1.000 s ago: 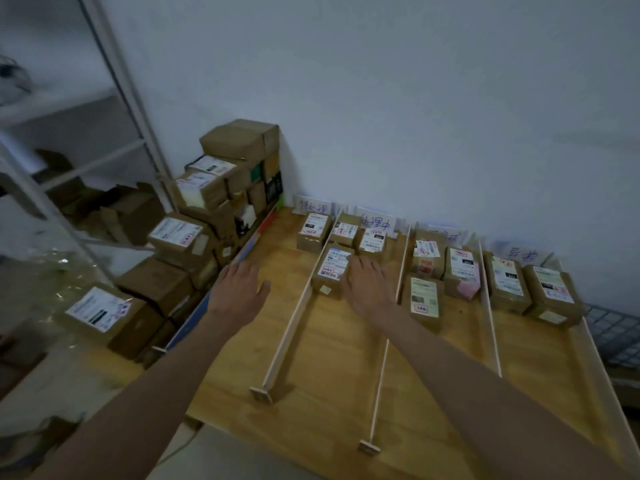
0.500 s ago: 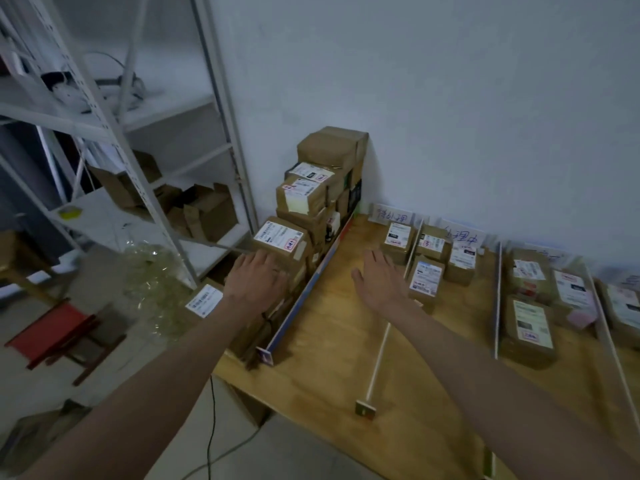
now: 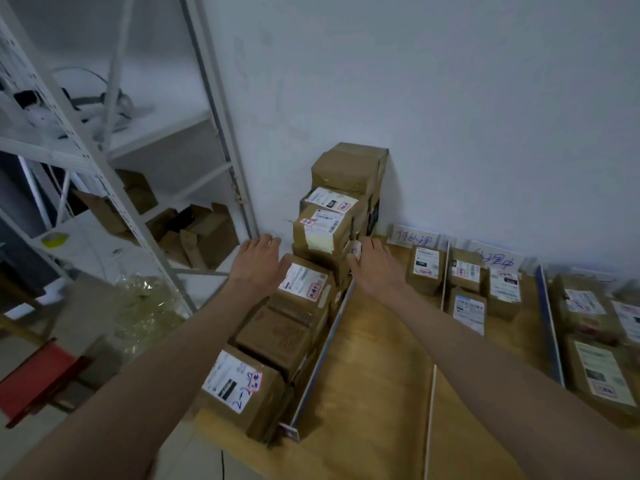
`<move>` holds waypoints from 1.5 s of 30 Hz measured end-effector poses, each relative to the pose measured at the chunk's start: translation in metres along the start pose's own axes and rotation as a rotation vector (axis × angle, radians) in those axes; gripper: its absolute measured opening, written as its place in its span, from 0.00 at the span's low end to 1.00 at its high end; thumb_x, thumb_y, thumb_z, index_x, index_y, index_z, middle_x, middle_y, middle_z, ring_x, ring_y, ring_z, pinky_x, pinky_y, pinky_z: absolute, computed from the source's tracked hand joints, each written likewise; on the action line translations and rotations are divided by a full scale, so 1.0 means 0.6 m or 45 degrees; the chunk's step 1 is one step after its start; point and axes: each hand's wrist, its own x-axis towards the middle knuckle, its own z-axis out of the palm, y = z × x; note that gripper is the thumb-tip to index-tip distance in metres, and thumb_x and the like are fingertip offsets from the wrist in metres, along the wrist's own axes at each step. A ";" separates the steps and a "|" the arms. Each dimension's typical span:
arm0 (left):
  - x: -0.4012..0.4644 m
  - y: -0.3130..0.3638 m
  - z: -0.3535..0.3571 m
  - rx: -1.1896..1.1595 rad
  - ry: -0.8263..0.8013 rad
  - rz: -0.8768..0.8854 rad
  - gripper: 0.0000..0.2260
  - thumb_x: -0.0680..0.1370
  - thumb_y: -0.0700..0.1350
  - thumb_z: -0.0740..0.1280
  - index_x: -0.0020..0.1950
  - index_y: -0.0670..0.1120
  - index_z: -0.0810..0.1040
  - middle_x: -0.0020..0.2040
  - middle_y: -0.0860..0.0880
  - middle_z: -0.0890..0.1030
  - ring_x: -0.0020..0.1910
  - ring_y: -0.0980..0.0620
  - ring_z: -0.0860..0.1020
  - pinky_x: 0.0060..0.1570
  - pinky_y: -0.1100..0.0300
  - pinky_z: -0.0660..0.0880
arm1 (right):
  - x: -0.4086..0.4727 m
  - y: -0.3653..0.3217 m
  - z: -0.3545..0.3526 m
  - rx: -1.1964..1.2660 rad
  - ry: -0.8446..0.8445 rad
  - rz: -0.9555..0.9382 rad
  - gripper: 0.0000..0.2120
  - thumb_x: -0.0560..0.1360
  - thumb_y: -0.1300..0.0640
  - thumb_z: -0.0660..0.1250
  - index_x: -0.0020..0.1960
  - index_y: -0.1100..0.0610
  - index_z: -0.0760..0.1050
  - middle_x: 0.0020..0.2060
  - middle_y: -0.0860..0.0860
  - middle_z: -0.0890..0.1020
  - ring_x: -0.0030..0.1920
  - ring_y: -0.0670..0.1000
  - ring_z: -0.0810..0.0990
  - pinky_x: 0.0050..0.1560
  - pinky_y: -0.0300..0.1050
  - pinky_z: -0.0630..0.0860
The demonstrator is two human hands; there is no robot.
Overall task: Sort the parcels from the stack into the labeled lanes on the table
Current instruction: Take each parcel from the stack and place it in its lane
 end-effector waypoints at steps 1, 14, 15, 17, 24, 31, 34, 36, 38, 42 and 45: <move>0.021 -0.003 0.001 -0.006 -0.006 0.009 0.25 0.84 0.58 0.52 0.75 0.45 0.66 0.74 0.44 0.69 0.73 0.44 0.66 0.74 0.48 0.59 | 0.022 -0.003 0.004 0.038 0.001 0.020 0.21 0.83 0.47 0.55 0.71 0.58 0.66 0.66 0.57 0.73 0.66 0.58 0.72 0.61 0.55 0.74; 0.248 -0.006 0.054 -0.518 -0.308 -0.211 0.26 0.82 0.62 0.51 0.66 0.44 0.74 0.61 0.44 0.79 0.57 0.44 0.77 0.57 0.49 0.74 | 0.211 -0.021 0.076 0.687 -0.243 0.601 0.32 0.81 0.38 0.56 0.66 0.67 0.72 0.60 0.57 0.78 0.60 0.58 0.78 0.54 0.46 0.73; 0.251 -0.005 0.059 -0.582 -0.338 -0.220 0.26 0.82 0.62 0.51 0.64 0.44 0.75 0.57 0.45 0.80 0.52 0.46 0.78 0.53 0.51 0.75 | 0.214 -0.023 0.079 0.702 -0.250 0.612 0.30 0.81 0.40 0.57 0.65 0.66 0.73 0.59 0.56 0.78 0.60 0.58 0.78 0.52 0.45 0.72; 0.250 0.000 0.070 -0.680 -0.360 -0.204 0.23 0.82 0.62 0.53 0.59 0.44 0.76 0.49 0.48 0.79 0.44 0.51 0.77 0.43 0.56 0.72 | 0.220 -0.024 0.085 0.744 -0.250 0.638 0.28 0.82 0.42 0.58 0.66 0.64 0.74 0.61 0.58 0.79 0.59 0.58 0.79 0.51 0.44 0.73; 0.233 -0.005 0.064 -0.968 -0.300 -0.210 0.19 0.80 0.62 0.60 0.54 0.47 0.74 0.51 0.47 0.80 0.48 0.49 0.79 0.50 0.51 0.78 | 0.196 -0.040 0.062 0.942 -0.223 0.674 0.23 0.80 0.45 0.63 0.68 0.59 0.74 0.61 0.55 0.81 0.56 0.55 0.82 0.53 0.49 0.82; 0.214 -0.033 -0.003 -1.076 -0.354 -0.024 0.16 0.80 0.59 0.63 0.56 0.48 0.77 0.52 0.49 0.81 0.49 0.50 0.79 0.48 0.55 0.77 | 0.127 -0.055 0.002 0.982 -0.307 0.603 0.26 0.74 0.40 0.70 0.67 0.53 0.72 0.58 0.51 0.82 0.53 0.52 0.83 0.55 0.49 0.81; 0.206 -0.042 -0.022 -1.132 -0.416 0.032 0.17 0.78 0.60 0.65 0.54 0.48 0.80 0.53 0.49 0.82 0.51 0.49 0.80 0.56 0.49 0.78 | 0.090 -0.063 -0.018 0.984 -0.298 0.604 0.30 0.75 0.38 0.68 0.69 0.56 0.72 0.60 0.52 0.80 0.55 0.52 0.82 0.55 0.47 0.80; 0.195 -0.040 -0.031 -1.150 -0.450 0.083 0.16 0.78 0.60 0.66 0.55 0.49 0.80 0.54 0.49 0.82 0.53 0.49 0.80 0.59 0.48 0.77 | 0.065 -0.071 -0.029 1.020 -0.345 0.602 0.29 0.76 0.40 0.67 0.70 0.57 0.72 0.58 0.52 0.80 0.54 0.52 0.81 0.56 0.47 0.80; 0.178 -0.032 -0.037 -1.170 -0.473 0.115 0.16 0.78 0.59 0.66 0.58 0.49 0.79 0.56 0.48 0.82 0.54 0.49 0.80 0.60 0.48 0.77 | 0.040 -0.076 -0.037 1.071 -0.374 0.628 0.26 0.77 0.43 0.68 0.69 0.58 0.73 0.57 0.52 0.81 0.54 0.51 0.81 0.57 0.47 0.80; 0.133 -0.010 -0.043 -1.126 -0.496 0.175 0.19 0.79 0.59 0.65 0.62 0.48 0.78 0.57 0.49 0.81 0.55 0.49 0.80 0.58 0.52 0.77 | -0.013 -0.079 -0.043 1.045 -0.351 0.675 0.24 0.78 0.46 0.68 0.68 0.60 0.74 0.60 0.54 0.81 0.54 0.51 0.82 0.55 0.46 0.81; 0.094 0.019 -0.045 -1.017 -0.447 0.236 0.14 0.82 0.57 0.60 0.59 0.50 0.77 0.57 0.49 0.80 0.52 0.51 0.77 0.51 0.58 0.72 | -0.061 -0.069 -0.039 1.043 -0.274 0.744 0.24 0.79 0.46 0.67 0.67 0.61 0.73 0.61 0.54 0.81 0.55 0.51 0.81 0.50 0.43 0.81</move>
